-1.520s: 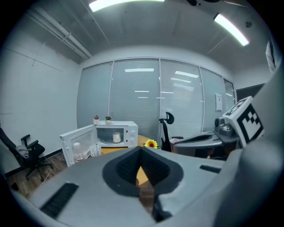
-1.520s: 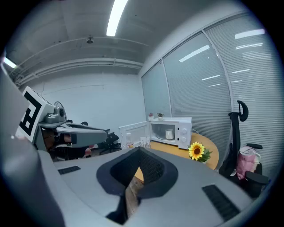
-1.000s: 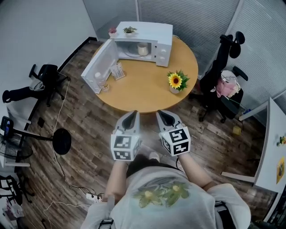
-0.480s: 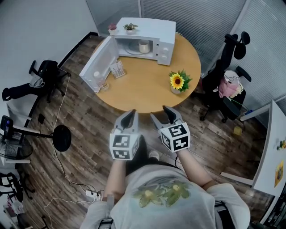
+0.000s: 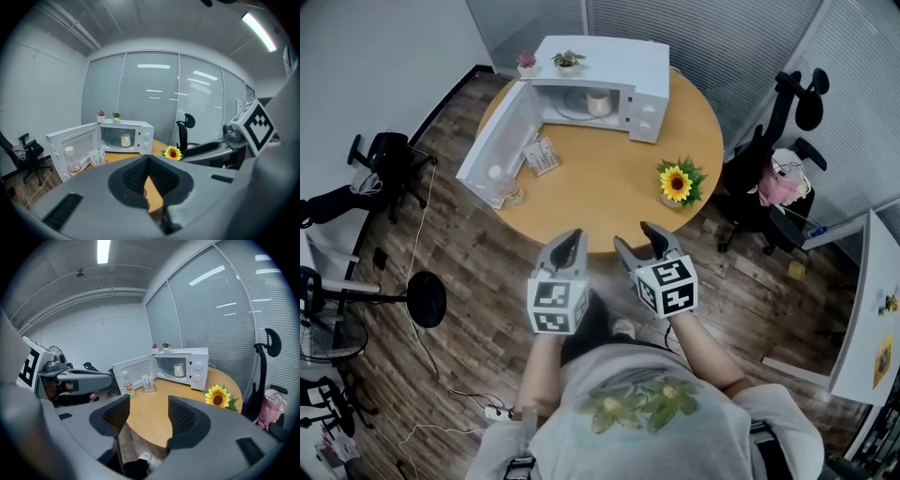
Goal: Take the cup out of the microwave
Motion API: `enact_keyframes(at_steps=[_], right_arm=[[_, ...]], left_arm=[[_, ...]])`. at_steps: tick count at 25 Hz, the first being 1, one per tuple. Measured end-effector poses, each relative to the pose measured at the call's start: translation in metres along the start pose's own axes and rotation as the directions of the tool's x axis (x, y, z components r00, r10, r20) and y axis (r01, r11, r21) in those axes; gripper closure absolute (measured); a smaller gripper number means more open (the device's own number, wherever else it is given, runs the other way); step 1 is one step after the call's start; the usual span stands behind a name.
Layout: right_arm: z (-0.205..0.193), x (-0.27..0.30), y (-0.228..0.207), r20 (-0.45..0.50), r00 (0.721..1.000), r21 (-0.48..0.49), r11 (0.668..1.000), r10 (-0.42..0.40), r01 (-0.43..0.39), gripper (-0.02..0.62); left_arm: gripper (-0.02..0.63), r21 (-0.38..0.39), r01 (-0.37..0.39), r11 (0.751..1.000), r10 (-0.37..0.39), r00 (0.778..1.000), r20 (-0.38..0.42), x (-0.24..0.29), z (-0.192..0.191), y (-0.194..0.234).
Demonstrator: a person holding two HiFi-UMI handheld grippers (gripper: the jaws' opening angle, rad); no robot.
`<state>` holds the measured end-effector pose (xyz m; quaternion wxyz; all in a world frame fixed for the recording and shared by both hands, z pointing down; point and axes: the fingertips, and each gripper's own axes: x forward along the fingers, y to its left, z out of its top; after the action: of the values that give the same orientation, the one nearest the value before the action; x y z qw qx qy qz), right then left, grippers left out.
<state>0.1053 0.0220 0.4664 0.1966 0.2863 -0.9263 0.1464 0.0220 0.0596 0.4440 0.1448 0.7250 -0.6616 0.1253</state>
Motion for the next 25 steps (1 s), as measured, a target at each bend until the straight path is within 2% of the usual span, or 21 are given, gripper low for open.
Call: enact_keyframes(at_steps=[11, 17, 25], right_arm=[[0.03, 0.076, -0.015, -0.045, 0.999, 0.036, 0.999, -0.009, 0.01, 0.348], [0.045, 0.107, -0.023, -0.058, 0.997, 0.052, 0.998, -0.043, 0.046, 0.348], [0.059, 0.141, -0.036, -0.078, 0.991, 0.069, 0.992, -0.104, 0.11, 0.348]], left_arm=[[0.603, 0.0, 0.034, 0.999, -0.034, 0.999, -0.026, 0.055, 0.021, 0.068], [0.603, -0.017, 0.053, 0.998, -0.054, 0.998, -0.021, 0.077, 0.03, 0.102], [0.603, -0.025, 0.121, 0.992, -0.122, 0.992, -0.026, 0.109, 0.037, 0.132]])
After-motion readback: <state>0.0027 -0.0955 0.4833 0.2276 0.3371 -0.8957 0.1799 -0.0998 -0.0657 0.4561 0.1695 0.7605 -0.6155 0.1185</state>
